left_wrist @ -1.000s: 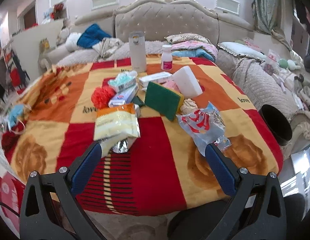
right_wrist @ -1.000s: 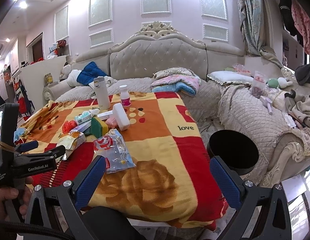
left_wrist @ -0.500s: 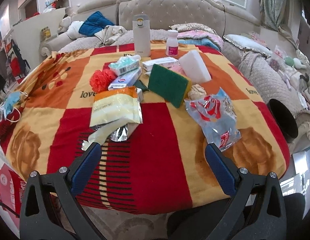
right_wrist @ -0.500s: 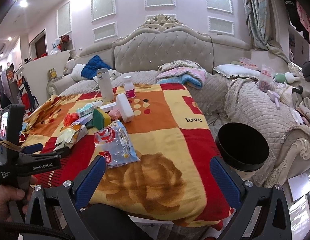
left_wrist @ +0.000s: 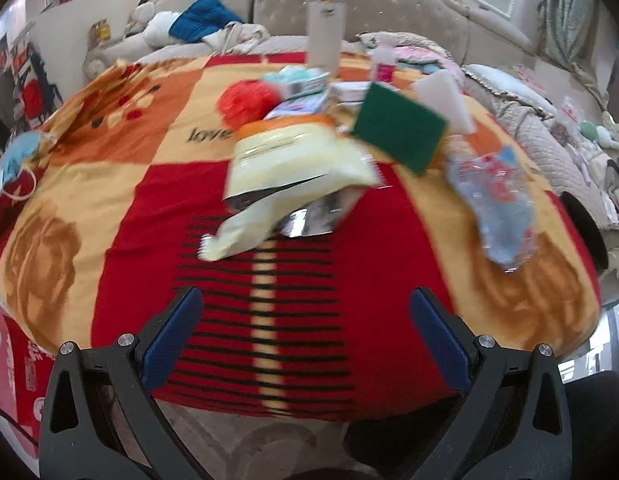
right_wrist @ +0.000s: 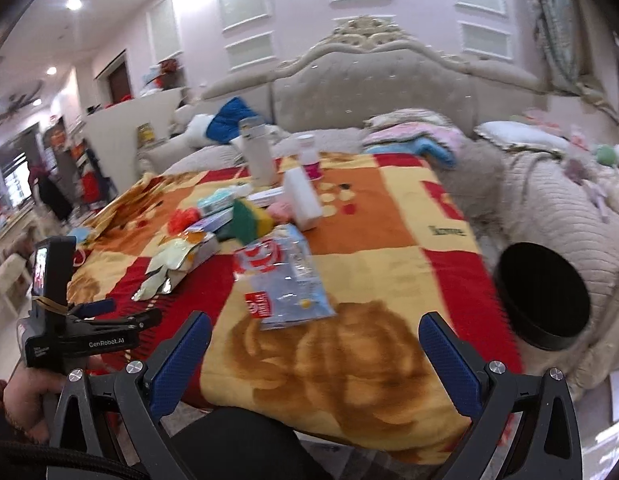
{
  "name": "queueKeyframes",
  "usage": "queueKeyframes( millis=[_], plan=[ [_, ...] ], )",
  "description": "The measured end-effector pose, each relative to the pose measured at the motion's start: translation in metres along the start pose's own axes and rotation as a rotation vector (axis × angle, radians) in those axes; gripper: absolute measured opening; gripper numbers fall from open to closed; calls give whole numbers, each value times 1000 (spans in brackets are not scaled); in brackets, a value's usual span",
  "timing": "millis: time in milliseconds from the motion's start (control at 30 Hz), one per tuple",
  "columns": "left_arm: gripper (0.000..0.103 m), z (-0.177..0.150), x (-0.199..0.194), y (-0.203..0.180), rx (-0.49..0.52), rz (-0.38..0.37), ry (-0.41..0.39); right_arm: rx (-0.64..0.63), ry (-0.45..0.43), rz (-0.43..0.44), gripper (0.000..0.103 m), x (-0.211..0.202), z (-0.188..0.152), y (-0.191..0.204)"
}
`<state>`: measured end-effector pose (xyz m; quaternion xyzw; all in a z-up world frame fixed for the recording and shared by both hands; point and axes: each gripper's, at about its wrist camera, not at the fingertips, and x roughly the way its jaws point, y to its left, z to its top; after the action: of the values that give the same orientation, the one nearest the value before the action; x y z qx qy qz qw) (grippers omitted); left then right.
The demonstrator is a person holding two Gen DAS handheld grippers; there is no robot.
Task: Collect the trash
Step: 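Grasp the yellow snack bag with the left gripper while the right grasps the clear snack bag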
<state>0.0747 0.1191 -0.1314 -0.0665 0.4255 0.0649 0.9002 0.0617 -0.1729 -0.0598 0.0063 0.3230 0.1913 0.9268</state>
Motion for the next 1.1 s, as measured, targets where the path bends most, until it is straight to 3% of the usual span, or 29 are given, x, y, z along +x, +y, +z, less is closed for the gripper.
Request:
queueKeyframes(
  millis=[200, 300, 533, 600, 700, 800, 867, 933, 1000, 1067, 1100],
  plan=[
    [103, 26, 14, 10, -3, -32, -39, -28, 14, 42, 103, 47, 7, 4],
    [103, 48, 28, 5, 50, -30, -54, -87, 37, 106, 103, 79, 12, 11],
    [103, 64, 61, -1, 106, -40, -6, -97, 73, 114, 103, 129, 25, 14],
    [103, 65, 63, 6, 78, -11, -12, -114, 119, 103, 103, 148, 26, 18],
    [103, 63, 55, 25, -14, -40, -43, -129, 173, 107, 103, 167, 24, 21],
    [103, 67, 62, 29, -27, -55, -29, -132, 205, 98, 102, 176, 22, 23],
    [102, 73, 68, 26, -12, -63, -19, -132, 217, 87, 95, 179, 20, 22],
    [101, 77, 71, 21, 2, -96, -29, -126, 218, 84, 69, 179, 19, 20],
    [84, 80, 71, 17, 23, -94, -41, -103, 220, 110, 57, 177, 18, 16],
    [31, 80, 71, 17, 25, -110, -30, -103, 206, 120, 55, 173, 18, 15],
    [20, 80, 70, 20, 8, -146, -17, -106, 186, 112, 55, 167, 19, 14]
  ],
)
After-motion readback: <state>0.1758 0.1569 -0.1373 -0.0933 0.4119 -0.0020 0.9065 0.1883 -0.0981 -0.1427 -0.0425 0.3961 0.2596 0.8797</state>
